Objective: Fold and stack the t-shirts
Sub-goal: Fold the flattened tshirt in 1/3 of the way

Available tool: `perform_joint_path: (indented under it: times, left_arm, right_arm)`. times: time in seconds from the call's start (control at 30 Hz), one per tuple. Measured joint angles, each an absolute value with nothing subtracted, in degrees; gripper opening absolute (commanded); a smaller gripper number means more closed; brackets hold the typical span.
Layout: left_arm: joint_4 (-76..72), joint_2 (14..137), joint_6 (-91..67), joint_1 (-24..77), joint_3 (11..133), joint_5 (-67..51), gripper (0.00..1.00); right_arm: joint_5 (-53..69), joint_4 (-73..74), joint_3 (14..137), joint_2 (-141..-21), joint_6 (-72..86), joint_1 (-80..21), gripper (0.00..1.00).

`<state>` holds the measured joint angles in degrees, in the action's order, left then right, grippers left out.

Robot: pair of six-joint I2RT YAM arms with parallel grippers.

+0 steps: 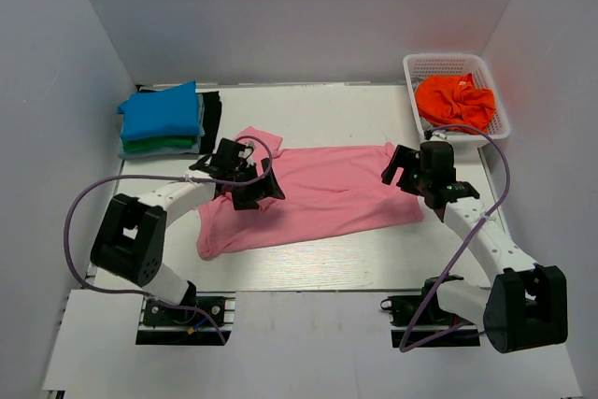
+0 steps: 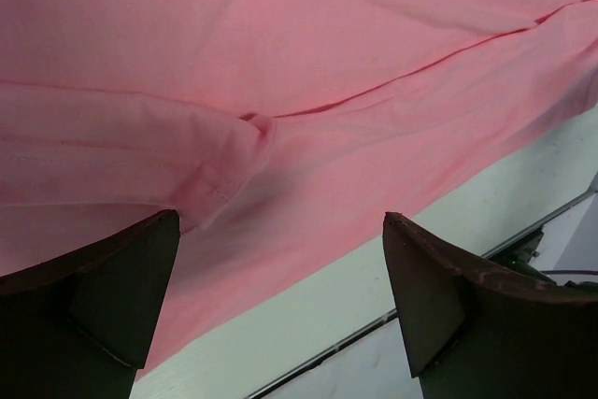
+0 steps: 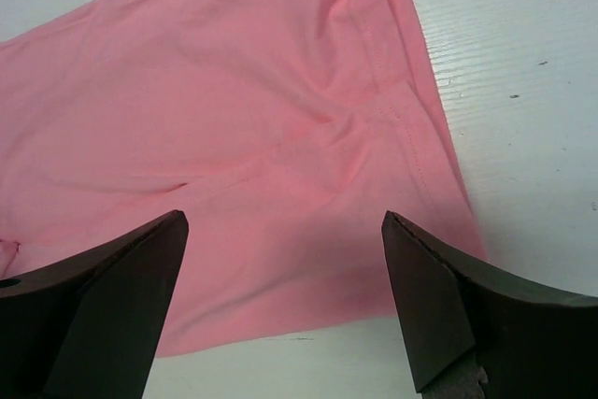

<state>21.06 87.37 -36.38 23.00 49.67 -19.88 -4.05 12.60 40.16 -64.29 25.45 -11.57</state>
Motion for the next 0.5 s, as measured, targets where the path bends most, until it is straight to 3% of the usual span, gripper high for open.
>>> perform_joint_path:
  times: [0.33, 0.43, 0.47, 0.5]
  left_arm:
    - [23.0, 92.2, -35.8, 24.9, 51.5, -18.0, 1.00]
    - [23.2, 93.6, -35.8, 25.0, 52.5, -16.6, 0.82]
    - [23.6, 94.1, -35.8, 25.0, 53.2, -15.5, 0.66]
    - [23.9, 94.7, -36.0, 25.0, 54.1, -14.2, 0.61]
  right_arm:
    - [-6.4, 13.7, 40.5, -64.4, 25.4, -11.1, 0.90]
    - [-6.5, 13.8, 40.5, -64.4, 25.4, -11.0, 0.90]
    - [-6.6, 13.8, 40.5, -64.5, 25.4, -10.9, 0.90]
    - [-6.8, 13.8, 40.5, -64.6, 25.4, -10.9, 0.90]
